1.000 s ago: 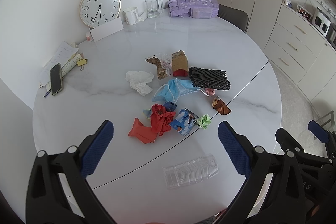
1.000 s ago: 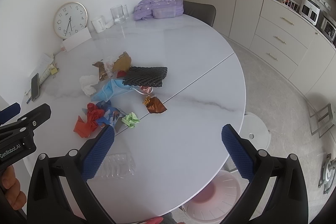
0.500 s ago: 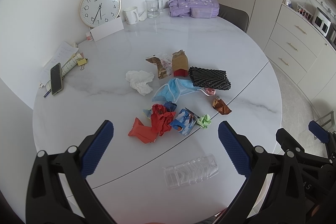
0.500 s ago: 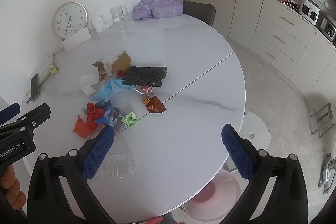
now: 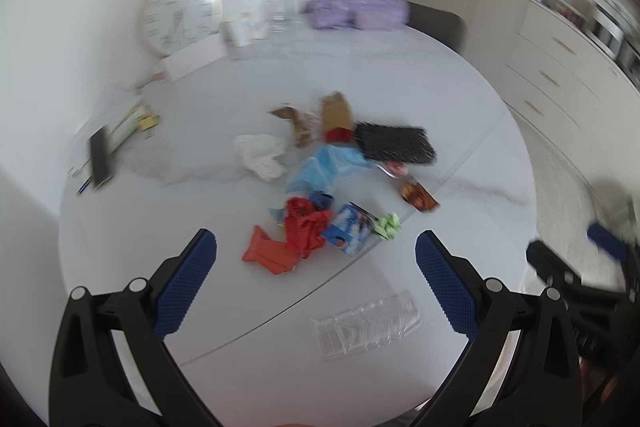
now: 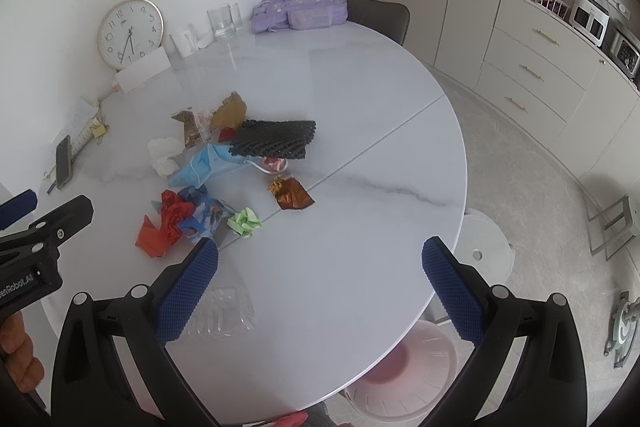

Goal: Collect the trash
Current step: 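Grasp the clear plastic bottle with the left gripper while the right gripper grasps the black foam mesh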

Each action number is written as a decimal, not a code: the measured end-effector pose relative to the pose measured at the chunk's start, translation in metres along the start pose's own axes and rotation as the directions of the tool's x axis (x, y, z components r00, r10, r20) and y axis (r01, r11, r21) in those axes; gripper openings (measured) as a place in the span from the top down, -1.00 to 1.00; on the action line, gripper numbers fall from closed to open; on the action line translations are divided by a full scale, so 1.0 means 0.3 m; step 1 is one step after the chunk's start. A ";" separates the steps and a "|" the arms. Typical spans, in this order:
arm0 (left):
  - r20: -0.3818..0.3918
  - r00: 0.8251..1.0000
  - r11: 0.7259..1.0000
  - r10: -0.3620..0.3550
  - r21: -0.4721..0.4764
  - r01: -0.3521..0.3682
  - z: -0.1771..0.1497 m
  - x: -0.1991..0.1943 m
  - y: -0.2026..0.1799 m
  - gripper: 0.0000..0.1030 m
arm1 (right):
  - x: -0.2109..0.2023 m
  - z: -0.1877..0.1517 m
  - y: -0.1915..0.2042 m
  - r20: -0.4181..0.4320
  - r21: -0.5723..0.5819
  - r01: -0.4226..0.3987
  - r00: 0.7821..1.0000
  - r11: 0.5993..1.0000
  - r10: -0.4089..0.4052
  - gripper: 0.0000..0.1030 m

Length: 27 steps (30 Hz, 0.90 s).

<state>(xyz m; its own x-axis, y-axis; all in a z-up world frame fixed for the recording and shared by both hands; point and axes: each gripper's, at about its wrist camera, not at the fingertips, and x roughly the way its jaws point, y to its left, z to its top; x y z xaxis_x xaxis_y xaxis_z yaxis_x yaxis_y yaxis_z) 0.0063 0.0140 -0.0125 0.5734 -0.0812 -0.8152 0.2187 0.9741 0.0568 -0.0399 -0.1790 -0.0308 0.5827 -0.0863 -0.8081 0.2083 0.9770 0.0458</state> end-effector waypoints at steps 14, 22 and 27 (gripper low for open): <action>-0.281 0.949 0.376 -0.142 0.872 0.314 -0.381 0.313 -0.255 -0.85 | 0.055 -0.266 -0.072 -0.194 0.180 0.145 0.975 0.973 -0.109 -0.96; -0.464 0.879 0.245 -0.109 0.845 0.476 -0.431 0.454 -0.290 -0.22 | 0.007 -0.415 -0.057 -0.266 0.271 0.220 0.953 0.937 -0.147 -0.96; -0.524 0.820 0.417 -0.232 0.708 0.570 -0.358 0.461 -0.204 -0.19 | -0.007 -0.445 -0.037 -0.262 0.319 0.188 0.959 0.929 -0.104 -0.96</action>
<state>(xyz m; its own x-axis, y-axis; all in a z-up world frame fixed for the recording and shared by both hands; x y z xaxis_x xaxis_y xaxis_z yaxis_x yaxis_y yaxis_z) -0.0128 -0.0341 -0.1905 0.0059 -0.1820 -0.9833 0.9769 0.2111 -0.0332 -0.1485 -0.1637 -0.1080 0.3314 -0.1330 -0.9341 0.5531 0.8294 0.0782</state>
